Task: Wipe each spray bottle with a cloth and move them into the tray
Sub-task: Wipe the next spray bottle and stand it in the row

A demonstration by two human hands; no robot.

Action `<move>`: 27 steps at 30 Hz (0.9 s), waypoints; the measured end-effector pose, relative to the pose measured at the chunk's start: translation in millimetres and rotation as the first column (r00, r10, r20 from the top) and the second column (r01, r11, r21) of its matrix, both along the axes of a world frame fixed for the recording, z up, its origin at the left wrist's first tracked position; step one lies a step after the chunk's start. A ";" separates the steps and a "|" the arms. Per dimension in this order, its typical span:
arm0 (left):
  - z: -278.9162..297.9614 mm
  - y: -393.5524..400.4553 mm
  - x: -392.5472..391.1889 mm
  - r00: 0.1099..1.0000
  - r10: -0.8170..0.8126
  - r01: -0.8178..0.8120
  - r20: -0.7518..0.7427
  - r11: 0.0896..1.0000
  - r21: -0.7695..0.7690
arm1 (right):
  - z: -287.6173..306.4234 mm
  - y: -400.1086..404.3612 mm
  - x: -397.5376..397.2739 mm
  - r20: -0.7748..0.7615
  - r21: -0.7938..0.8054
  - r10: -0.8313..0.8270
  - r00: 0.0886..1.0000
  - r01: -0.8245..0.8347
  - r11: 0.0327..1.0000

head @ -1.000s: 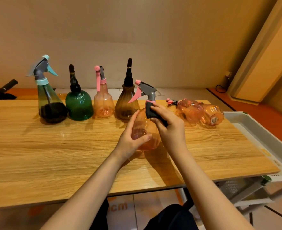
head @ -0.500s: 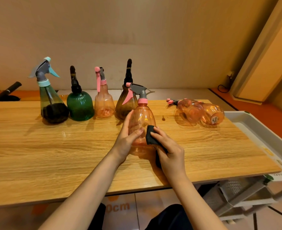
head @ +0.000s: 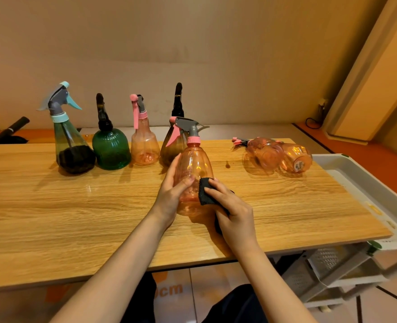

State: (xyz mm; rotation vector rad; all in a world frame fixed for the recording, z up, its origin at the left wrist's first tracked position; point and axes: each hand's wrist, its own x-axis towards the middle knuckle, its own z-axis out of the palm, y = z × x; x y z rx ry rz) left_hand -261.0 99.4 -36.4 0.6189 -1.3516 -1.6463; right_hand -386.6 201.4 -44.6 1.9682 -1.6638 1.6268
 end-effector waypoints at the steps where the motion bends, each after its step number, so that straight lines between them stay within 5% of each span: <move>1: 0.3 1.0 0.0 1.000 0.000 0.000 0.004 1.000 -0.012 | -0.5 0.1 -0.5 0.004 -0.006 -0.004 1.000 0.004 1.000; 7: 3.8 12.2 -0.5 0.986 -0.038 0.076 0.163 0.969 -0.236 | 0.6 -1.7 -0.9 0.085 -0.117 -0.117 0.990 0.126 0.985; 14: 7.9 16.6 -2.3 0.976 -0.076 0.139 0.205 0.940 -0.313 | 39.2 -20.8 -14.5 0.073 -0.138 -0.097 0.993 0.106 0.985; 27: 3.5 8.8 -2.3 0.995 -0.080 0.088 0.066 0.989 -0.122 | -0.1 5.5 0.3 0.045 -0.058 -0.089 0.995 0.092 0.994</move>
